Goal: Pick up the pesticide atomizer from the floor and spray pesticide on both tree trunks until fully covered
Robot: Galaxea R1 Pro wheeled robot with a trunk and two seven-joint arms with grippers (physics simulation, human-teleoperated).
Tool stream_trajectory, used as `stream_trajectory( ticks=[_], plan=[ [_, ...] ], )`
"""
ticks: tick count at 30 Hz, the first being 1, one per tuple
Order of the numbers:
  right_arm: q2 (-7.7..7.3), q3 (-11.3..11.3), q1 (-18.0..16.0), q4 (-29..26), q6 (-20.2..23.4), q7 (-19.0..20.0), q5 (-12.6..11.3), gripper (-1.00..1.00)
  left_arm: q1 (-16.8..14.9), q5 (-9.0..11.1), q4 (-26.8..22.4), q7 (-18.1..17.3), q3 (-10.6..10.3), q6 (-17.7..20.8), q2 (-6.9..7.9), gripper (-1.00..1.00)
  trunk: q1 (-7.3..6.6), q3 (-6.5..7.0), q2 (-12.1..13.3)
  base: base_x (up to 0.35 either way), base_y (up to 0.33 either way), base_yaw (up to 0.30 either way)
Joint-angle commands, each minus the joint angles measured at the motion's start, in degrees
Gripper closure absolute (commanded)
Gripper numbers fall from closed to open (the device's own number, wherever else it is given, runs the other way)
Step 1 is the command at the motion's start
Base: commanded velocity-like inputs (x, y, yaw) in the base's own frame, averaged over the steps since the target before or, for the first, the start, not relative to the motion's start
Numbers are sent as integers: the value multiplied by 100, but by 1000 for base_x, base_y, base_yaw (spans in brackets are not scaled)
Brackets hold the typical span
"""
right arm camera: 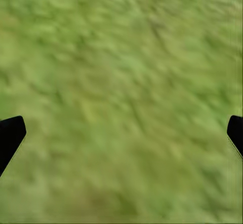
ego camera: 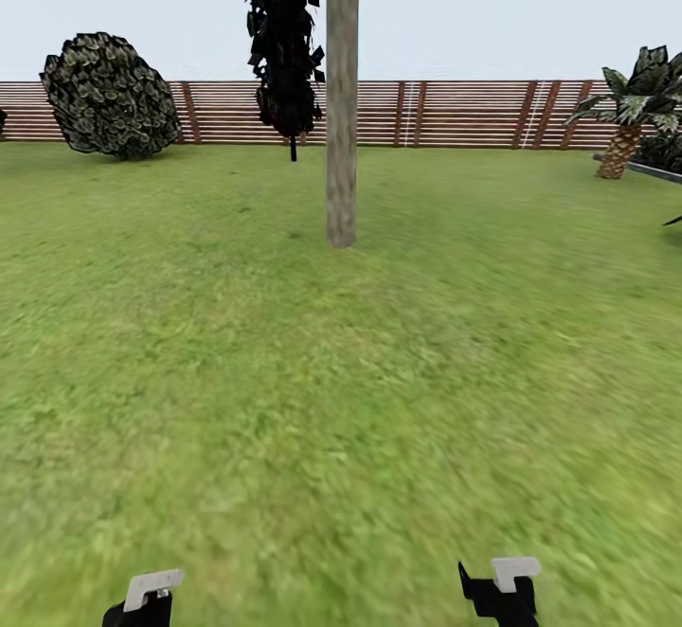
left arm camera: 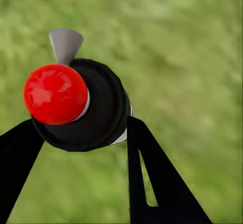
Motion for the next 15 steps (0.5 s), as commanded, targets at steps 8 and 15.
stream_trajectory(
  ticks=[8,15],
  plan=[
    [-1,1,-3,5,-17,-2,11,-100,-4,13,6,4,2,-19,0,100,2,-5,-1,339,0,0],
    [-1,1,-3,5,-17,-2,11,-100,-6,13,6,3,2,-19,0,100,2,-5,-1,339,0,0]
  ],
)
